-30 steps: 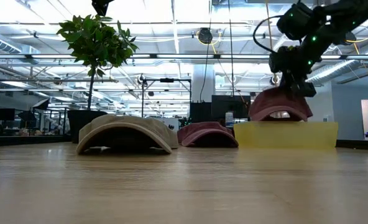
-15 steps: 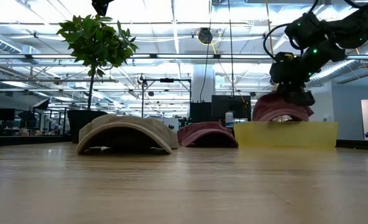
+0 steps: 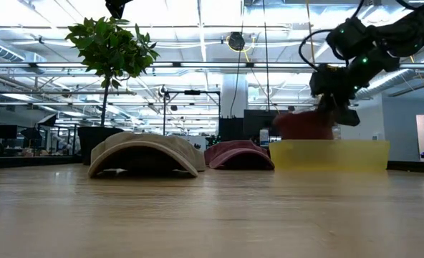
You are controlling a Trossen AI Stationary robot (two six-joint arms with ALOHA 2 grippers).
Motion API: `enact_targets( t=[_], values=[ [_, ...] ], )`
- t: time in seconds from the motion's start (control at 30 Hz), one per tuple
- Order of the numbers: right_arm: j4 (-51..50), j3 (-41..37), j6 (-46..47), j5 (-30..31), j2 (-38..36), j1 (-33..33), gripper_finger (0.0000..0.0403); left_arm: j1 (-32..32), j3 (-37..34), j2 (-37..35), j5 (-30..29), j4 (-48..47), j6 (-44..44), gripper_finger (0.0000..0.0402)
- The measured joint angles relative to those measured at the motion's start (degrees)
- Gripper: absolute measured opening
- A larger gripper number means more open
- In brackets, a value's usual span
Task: Pick & Place hat
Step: Put the bottom red cap into the yellow bin
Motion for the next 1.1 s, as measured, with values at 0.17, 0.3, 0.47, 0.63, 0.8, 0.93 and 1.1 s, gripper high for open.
enact_targets(
  t=[0.17, 0.3, 0.47, 0.63, 0.8, 0.93, 1.1],
  values=[
    [-1.99, 0.0, 1.08, 1.85, -0.08, 0.02, 0.0, 0.01, 0.0, 0.0, 0.0, 0.0, 0.0, 0.0172],
    [0.55, 0.0, 0.42, 3.01, -0.98, 0.33, 0.0, -0.01, 0.0, 0.0, 0.0, -0.02, 0.01, 0.0172],
    [2.56, 0.0, -1.08, 2.82, -3.71, 2.16, 0.0, 0.0, 0.0, 0.0, 0.0, -0.24, 0.02, 0.0172],
    [-2.09, 0.0, 1.49, 0.73, -5.02, 4.03, 0.0, 0.01, 0.0, 0.0, 0.0, -0.42, -0.08, 0.0172],
    [-8.7, 0.0, 11.39, -2.78, -3.76, 4.53, 0.0, 0.0, 0.0, 0.0, 0.0, -0.42, -0.28, 0.0172],
    [-8.14, 0.0, 15.96, 0.32, -3.71, 4.53, 0.0001, 0.0, 0.0, 0.0, 0.0, -0.4, -0.24, 0.0172],
    [-6.67, 0.0, 18.67, 3.11, -3.71, 4.5, 0.0013, 0.01, 0.0, 0.0, 0.0, -0.39, -0.22, 0.0172]
  ],
)
